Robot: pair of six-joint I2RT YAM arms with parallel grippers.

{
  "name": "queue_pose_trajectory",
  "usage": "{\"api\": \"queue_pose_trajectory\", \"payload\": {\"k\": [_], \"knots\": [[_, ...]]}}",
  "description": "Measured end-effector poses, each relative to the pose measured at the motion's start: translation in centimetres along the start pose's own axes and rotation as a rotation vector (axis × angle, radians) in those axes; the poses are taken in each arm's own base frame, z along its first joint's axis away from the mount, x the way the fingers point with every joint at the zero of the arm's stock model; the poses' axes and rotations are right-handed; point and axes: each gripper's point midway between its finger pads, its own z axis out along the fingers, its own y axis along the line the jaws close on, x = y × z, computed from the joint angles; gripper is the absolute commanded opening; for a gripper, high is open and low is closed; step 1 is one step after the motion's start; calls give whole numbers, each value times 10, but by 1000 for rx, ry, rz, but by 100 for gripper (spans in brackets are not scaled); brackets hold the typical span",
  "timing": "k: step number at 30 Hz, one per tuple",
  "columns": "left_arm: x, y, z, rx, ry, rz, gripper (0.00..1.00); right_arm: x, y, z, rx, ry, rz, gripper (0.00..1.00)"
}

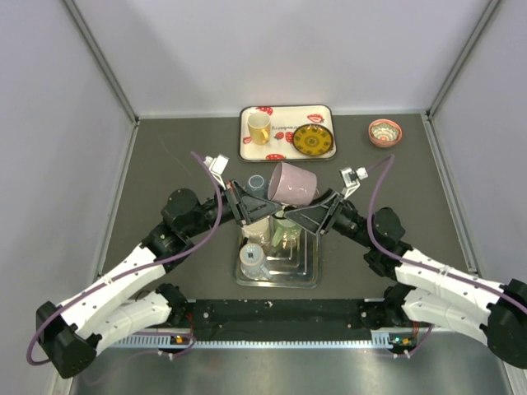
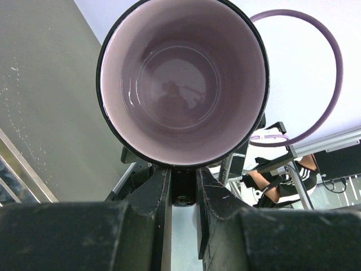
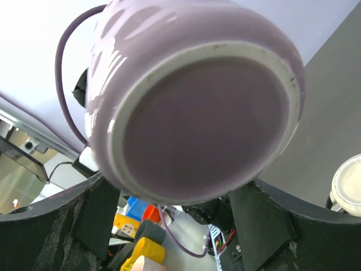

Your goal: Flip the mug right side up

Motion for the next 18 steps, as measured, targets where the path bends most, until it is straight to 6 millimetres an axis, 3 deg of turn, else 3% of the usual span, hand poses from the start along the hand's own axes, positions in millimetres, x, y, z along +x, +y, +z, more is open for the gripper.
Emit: {"api": "queue_pose_trajectory", "payload": {"k": [6,13,18], "knots": [[2,-4,1,12,-1,6,0,-3,-2,6,-33,-1,53,65],[-6,-8,3,22,-40,16,0,-8,4,9,-81,-12,106,38],[-8,-11,4,34,-54,23,0,-12,9,7,-109,-30,131,35]]}}
